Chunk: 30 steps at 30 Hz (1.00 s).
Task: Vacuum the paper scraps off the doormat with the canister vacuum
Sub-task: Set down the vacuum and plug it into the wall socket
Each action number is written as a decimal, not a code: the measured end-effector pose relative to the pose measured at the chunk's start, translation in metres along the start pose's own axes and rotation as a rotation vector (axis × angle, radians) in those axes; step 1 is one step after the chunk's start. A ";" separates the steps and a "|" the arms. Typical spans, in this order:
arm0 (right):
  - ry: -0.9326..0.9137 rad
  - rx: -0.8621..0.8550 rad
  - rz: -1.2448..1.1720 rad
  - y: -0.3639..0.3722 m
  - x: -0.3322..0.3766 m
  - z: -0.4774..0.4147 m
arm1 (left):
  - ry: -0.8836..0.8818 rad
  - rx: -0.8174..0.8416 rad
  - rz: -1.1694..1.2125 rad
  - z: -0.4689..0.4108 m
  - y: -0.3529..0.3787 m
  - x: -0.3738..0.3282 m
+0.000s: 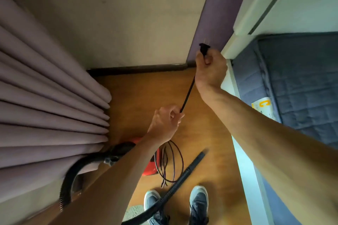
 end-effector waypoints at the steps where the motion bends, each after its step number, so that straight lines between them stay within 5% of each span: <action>1: -0.006 -0.021 -0.012 -0.010 0.009 -0.010 | 0.012 0.002 0.016 -0.002 0.000 -0.017; 20: -0.320 -0.132 -0.069 -0.209 0.246 -0.162 | 0.160 -0.181 0.074 -0.033 -0.038 -0.342; 30: -0.374 -0.177 -0.002 -0.249 0.299 -0.180 | 0.173 -0.230 0.019 -0.026 -0.054 -0.411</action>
Point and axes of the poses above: each hand's wrist, its own z-axis away from the middle knuckle, its own y-axis out of the palm, x = y × z, the point moved 2 cm from there along -z, towards the middle knuckle
